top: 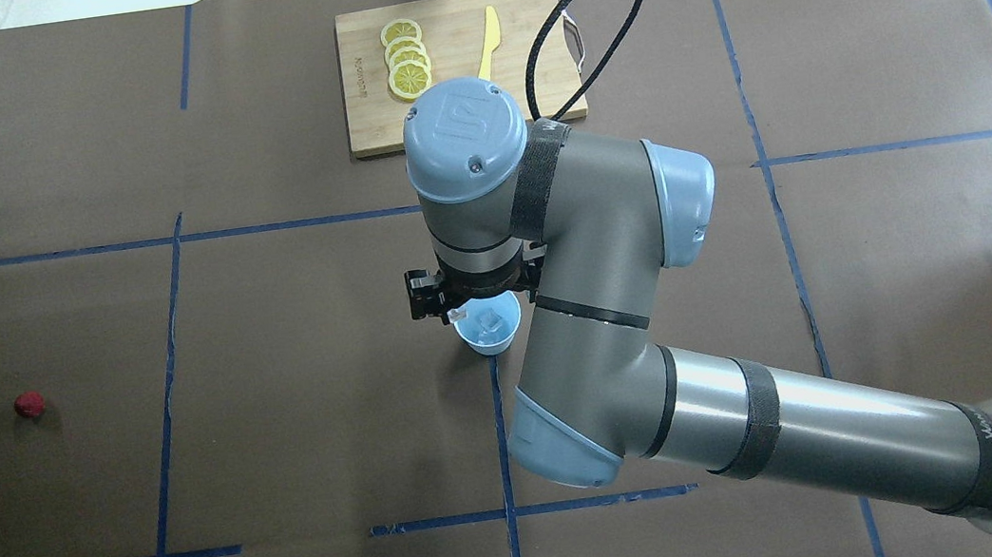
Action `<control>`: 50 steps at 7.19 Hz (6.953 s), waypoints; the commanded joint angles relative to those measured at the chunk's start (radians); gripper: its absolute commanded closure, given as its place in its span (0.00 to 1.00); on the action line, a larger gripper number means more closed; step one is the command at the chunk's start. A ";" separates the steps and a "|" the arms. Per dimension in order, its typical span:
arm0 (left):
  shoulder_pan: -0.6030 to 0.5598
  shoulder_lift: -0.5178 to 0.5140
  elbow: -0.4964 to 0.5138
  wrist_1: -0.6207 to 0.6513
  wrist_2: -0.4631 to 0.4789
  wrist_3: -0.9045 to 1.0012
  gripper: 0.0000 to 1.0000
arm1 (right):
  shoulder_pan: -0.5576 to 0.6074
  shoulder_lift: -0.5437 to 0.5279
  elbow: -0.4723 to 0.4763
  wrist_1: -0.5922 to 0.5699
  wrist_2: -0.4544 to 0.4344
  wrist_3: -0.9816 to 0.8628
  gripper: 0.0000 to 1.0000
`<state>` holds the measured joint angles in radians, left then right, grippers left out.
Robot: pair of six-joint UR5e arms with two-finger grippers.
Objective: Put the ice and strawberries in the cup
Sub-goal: 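Open the right gripper to drop the ice cube into the cup, then move the right gripper toward the bowl while the left gripper reaches for the strawberry, then lower the left gripper onto the red strawberry and close it, then carry the strawberry with the left gripper over the blue cup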
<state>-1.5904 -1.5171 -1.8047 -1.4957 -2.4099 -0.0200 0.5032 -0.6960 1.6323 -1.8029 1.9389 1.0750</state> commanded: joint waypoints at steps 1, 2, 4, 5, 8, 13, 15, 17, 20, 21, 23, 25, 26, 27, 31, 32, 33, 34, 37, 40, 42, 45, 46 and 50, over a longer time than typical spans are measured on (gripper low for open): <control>0.001 0.000 0.004 -0.001 0.000 0.000 0.00 | 0.015 -0.011 0.006 -0.001 0.003 -0.001 0.08; 0.003 0.000 0.005 0.000 0.000 0.000 0.00 | 0.015 -0.010 0.006 -0.001 0.003 -0.003 0.18; 0.004 -0.002 0.007 0.000 0.000 0.000 0.00 | 0.015 -0.011 0.018 -0.003 0.005 -0.001 0.16; 0.004 -0.002 0.007 0.000 0.000 -0.002 0.00 | 0.017 -0.011 0.020 -0.003 0.003 -0.003 0.13; 0.076 0.000 -0.018 -0.008 0.005 -0.052 0.00 | 0.073 -0.036 0.119 -0.058 0.006 -0.003 0.01; 0.405 0.115 -0.044 -0.552 0.125 -0.709 0.00 | 0.314 -0.406 0.434 -0.050 0.058 -0.272 0.01; 0.554 0.126 -0.030 -0.684 0.269 -0.904 0.00 | 0.418 -0.547 0.471 0.001 0.077 -0.361 0.01; 0.676 0.121 -0.028 -0.704 0.368 -1.013 0.00 | 0.562 -0.653 0.462 0.042 0.167 -0.551 0.01; 0.796 0.123 -0.009 -0.724 0.489 -1.098 0.02 | 0.644 -0.694 0.419 0.042 0.210 -0.658 0.01; 0.797 0.118 0.040 -0.791 0.489 -1.101 0.02 | 0.644 -0.694 0.419 0.042 0.210 -0.655 0.01; 0.813 0.112 0.067 -0.805 0.489 -1.101 0.07 | 0.644 -0.694 0.417 0.042 0.210 -0.652 0.01; 0.823 0.100 0.068 -0.802 0.492 -1.101 0.11 | 0.644 -0.694 0.414 0.042 0.210 -0.653 0.01; 0.823 0.098 0.068 -0.801 0.489 -1.103 0.13 | 0.644 -0.694 0.413 0.042 0.210 -0.653 0.01; 0.823 0.092 0.068 -0.798 0.485 -1.103 0.14 | 0.644 -0.694 0.413 0.042 0.210 -0.653 0.01; 0.837 0.092 0.068 -0.795 0.482 -1.103 0.16 | 0.644 -0.691 0.413 0.042 0.210 -0.652 0.01; 0.842 0.092 0.070 -0.793 0.482 -1.103 0.18 | 0.643 -0.691 0.413 0.043 0.210 -0.652 0.01; 0.846 0.092 0.070 -0.788 0.482 -1.103 0.20 | 0.643 -0.689 0.409 0.042 0.210 -0.649 0.01; 0.846 0.092 0.077 -0.790 0.482 -1.103 0.22 | 0.643 -0.689 0.408 0.042 0.210 -0.649 0.01; 0.846 0.092 0.077 -0.790 0.482 -1.103 0.31 | 0.643 -0.685 0.402 0.042 0.210 -0.649 0.01; 0.846 0.094 0.076 -0.790 0.482 -1.103 0.58 | 0.643 -0.683 0.402 0.042 0.210 -0.649 0.01; 0.842 0.103 0.059 -0.788 0.480 -1.101 0.91 | 0.643 -0.683 0.402 0.043 0.210 -0.649 0.01; 0.836 0.086 -0.171 -0.500 0.420 -1.101 0.93 | 0.643 -0.686 0.402 0.043 0.210 -0.652 0.01; 0.840 0.005 -0.262 -0.312 0.417 -1.103 0.93 | 0.646 -0.689 0.400 0.043 0.210 -0.656 0.01; 0.956 -0.559 -0.233 0.190 0.414 -1.282 0.93 | 0.791 -0.781 0.287 0.196 0.348 -0.815 0.01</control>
<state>-0.6900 -1.9409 -2.0738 -1.3731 -1.9970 -1.2162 1.2230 -1.4343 1.9768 -1.6724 2.2331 0.3566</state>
